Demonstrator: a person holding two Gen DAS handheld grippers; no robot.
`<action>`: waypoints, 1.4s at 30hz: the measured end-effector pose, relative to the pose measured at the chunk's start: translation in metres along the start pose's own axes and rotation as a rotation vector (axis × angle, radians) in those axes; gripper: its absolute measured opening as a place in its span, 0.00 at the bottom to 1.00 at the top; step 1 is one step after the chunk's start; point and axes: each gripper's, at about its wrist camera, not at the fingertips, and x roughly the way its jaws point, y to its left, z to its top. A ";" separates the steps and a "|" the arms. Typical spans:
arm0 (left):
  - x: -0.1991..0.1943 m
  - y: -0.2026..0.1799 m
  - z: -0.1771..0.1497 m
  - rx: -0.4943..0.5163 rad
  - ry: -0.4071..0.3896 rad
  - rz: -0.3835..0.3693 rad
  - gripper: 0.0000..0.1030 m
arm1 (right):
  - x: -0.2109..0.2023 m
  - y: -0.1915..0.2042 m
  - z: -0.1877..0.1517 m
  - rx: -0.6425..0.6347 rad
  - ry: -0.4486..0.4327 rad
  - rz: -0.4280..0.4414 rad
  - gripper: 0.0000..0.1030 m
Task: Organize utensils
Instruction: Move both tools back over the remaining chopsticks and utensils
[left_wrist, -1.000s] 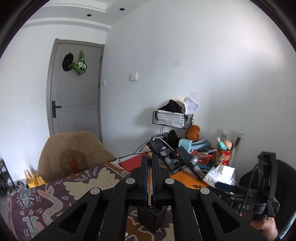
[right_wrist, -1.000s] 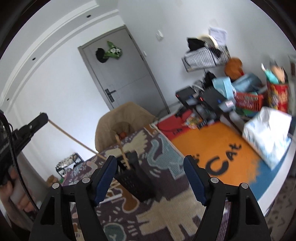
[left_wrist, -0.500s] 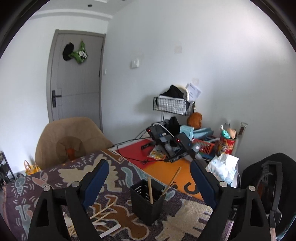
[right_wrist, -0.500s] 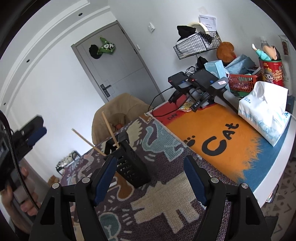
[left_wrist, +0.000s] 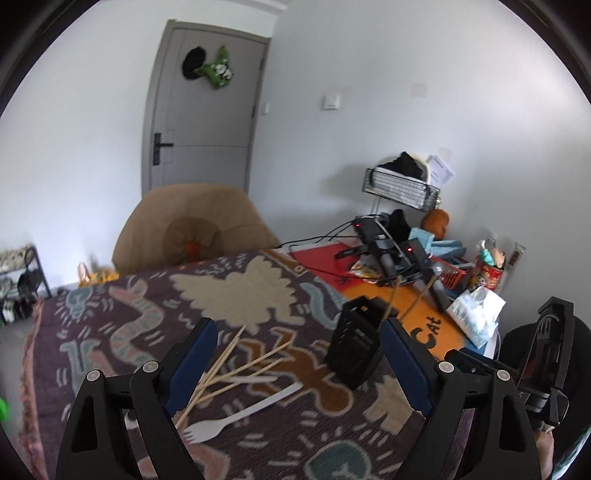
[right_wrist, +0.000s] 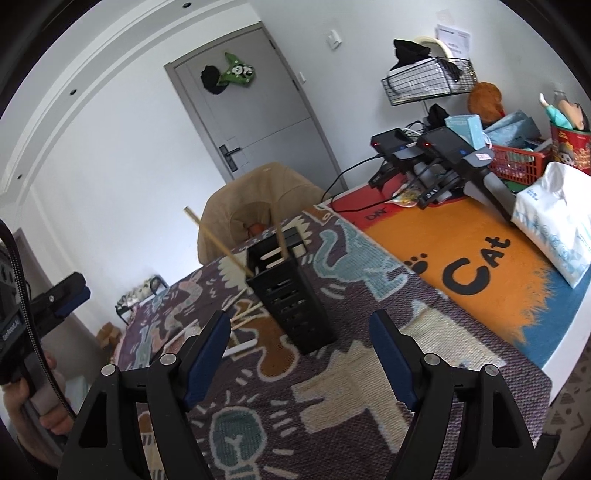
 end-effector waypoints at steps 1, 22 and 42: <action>-0.001 0.003 -0.002 -0.004 0.004 0.006 0.87 | 0.001 0.003 -0.001 -0.008 0.003 0.001 0.75; 0.033 0.113 -0.084 -0.259 0.238 0.091 0.32 | 0.031 0.054 -0.027 -0.140 0.104 0.073 0.75; 0.082 0.136 -0.109 -0.175 0.334 0.102 0.20 | 0.098 0.103 -0.048 -0.227 0.234 0.157 0.75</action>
